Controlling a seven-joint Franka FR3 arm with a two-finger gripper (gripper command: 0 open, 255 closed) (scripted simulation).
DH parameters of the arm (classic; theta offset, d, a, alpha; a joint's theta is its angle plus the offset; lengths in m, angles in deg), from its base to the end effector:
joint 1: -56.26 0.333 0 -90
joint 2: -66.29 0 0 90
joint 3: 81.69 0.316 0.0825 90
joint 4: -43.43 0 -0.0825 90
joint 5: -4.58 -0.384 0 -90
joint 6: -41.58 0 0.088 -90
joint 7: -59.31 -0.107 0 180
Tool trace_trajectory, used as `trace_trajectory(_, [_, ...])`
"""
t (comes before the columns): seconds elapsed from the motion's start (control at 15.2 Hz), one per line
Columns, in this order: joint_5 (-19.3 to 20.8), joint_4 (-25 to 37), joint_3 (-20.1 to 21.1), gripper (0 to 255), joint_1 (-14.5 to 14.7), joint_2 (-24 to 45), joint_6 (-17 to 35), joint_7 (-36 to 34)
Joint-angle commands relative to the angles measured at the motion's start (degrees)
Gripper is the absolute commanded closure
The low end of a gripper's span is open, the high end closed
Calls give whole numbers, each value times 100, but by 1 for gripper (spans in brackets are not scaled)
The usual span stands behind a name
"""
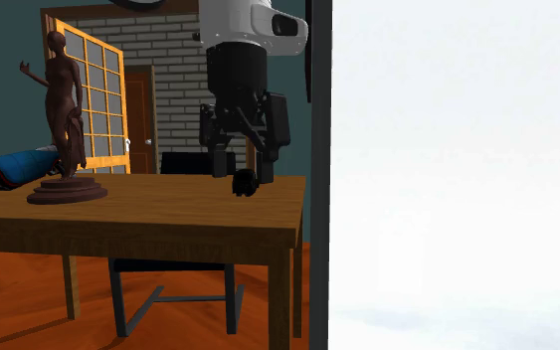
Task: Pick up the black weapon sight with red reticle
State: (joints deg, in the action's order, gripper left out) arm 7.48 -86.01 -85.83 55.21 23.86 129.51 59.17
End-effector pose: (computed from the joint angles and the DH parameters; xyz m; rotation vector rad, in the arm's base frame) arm 0.3147 -0.0421 0.6179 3.1369 -0.1204 0.0229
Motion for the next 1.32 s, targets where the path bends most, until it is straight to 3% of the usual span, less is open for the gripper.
trace_trajectory(0.0, [0, 0, 0, 0, 0, 0, 0, 0])
trace_trajectory(0.66, [-335, 1148, 745, 0, 384, 1680, 519, -657])
trace_trajectory(1.25, [-254, 2741, 1340, 0, 669, 3384, 611, -1254])
